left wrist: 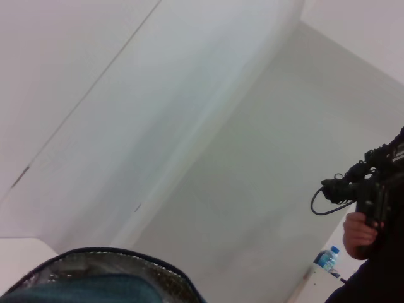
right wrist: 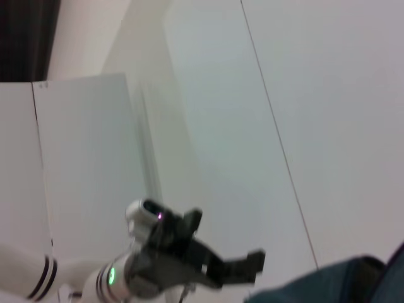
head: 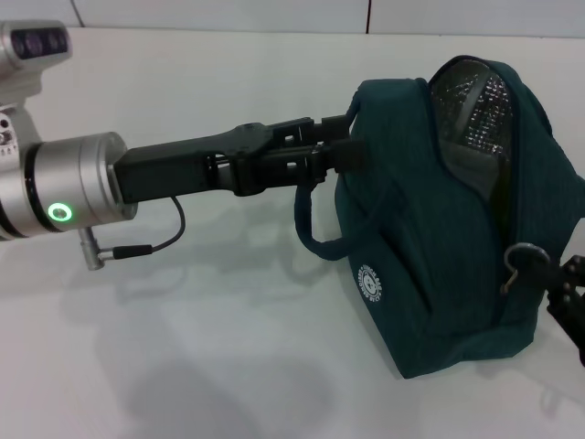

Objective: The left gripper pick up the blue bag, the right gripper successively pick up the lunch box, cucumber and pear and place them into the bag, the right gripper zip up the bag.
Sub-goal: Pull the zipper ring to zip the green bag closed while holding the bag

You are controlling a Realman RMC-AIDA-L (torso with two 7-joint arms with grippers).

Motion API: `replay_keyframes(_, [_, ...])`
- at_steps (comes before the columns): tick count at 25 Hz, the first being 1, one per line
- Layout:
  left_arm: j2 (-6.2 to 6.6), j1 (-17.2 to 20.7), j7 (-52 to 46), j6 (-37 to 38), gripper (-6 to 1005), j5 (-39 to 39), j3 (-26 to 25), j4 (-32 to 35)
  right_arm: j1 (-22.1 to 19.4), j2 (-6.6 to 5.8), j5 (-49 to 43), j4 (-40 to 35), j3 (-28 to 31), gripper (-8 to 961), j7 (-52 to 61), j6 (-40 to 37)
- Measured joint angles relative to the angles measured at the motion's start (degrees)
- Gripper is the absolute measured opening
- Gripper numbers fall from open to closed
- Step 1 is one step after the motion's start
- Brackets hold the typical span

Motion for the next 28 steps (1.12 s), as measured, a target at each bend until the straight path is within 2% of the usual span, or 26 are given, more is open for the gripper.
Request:
replay_keyframes(7, [0.09,2.0,6.1,1.9,884,0.8,0.3,0.0,1.6,0.27,4.2,-0.6,0.3,9,0.1,-2.1])
replay_keyframes(13, [0.07,4.7,12.4,3.8,880,1.2,0.4,-0.5,6.4,0.41,7.5,-0.7,0.6,9,2.3,-2.5])
replay_keyframes(21, [-0.08,8.8,18.9,5.2,875,1.6,0.5,-0.8,12.8,0.75,8.5,-0.6,0.4,9,3.7,1.0])
replay_keyframes(28, [-0.23,9.9,23.9,4.4,871,1.2,0.2,-3.5,17.1,1.3,8.4,-0.4,0.2,9,5.7,3.3])
